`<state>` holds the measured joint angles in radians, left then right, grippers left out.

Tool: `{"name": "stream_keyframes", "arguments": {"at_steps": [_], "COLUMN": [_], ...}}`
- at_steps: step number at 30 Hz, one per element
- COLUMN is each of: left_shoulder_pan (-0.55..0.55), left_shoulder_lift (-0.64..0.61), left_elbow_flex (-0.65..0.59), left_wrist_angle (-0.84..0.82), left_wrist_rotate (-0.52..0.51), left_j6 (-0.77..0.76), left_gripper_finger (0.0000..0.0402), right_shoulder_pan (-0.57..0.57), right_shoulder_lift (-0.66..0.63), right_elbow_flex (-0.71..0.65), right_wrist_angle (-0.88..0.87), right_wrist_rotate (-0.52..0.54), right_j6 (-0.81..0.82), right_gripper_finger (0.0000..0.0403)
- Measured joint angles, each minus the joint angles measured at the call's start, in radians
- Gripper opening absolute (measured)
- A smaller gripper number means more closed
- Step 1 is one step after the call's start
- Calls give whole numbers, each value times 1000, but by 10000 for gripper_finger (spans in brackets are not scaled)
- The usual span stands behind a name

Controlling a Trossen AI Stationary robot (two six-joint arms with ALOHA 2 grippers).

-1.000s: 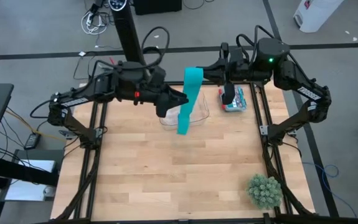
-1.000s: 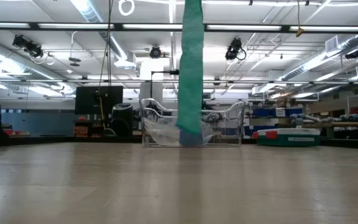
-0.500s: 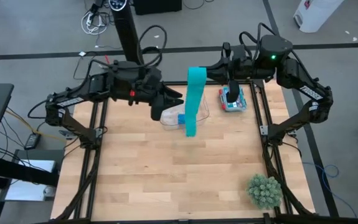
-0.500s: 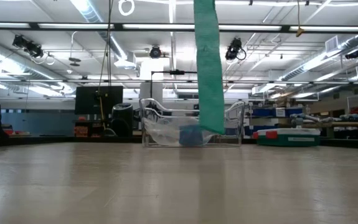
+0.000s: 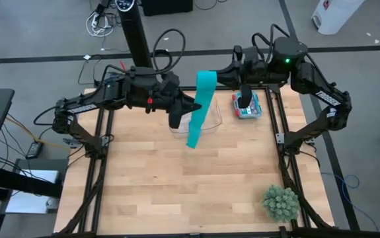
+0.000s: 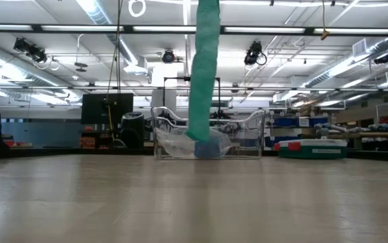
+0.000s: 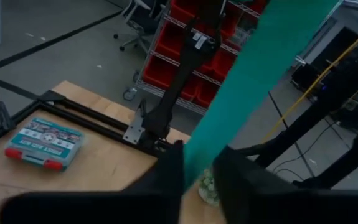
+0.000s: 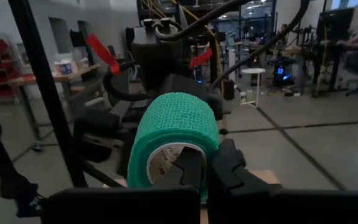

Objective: Roll bandage
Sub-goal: Roll the sky blue bandage

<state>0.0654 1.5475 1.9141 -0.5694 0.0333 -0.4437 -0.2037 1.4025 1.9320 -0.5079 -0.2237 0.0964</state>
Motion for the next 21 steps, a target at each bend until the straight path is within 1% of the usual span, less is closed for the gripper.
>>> {"name": "stream_keyframes", "arguments": {"at_steps": [2,3,7,11,21], "left_shoulder_pan": [0,0,0,0,0], "left_shoulder_lift": [0,0,8,18,18], "left_elbow_flex": [0,0,1,1,1], "left_wrist_angle": [0,0,2,1,16], "left_wrist_rotate": [-8,-10,-10,-9,-18], "left_j6": [16,18,20,21,25], "left_gripper_finger": [22,13,8,4,4], "right_shoulder_pan": [-7,-12,-27,-33,-33], "right_shoulder_lift": [0,0,0,0,2], "right_elbow_flex": [0,0,0,0,0], "right_wrist_angle": [0,2,26,75,114], "right_wrist_rotate": [-21,-33,-76,-101,-111], "right_j6": [50,78,184,248,287], "right_gripper_finger": [0,0,0,0,0]}}
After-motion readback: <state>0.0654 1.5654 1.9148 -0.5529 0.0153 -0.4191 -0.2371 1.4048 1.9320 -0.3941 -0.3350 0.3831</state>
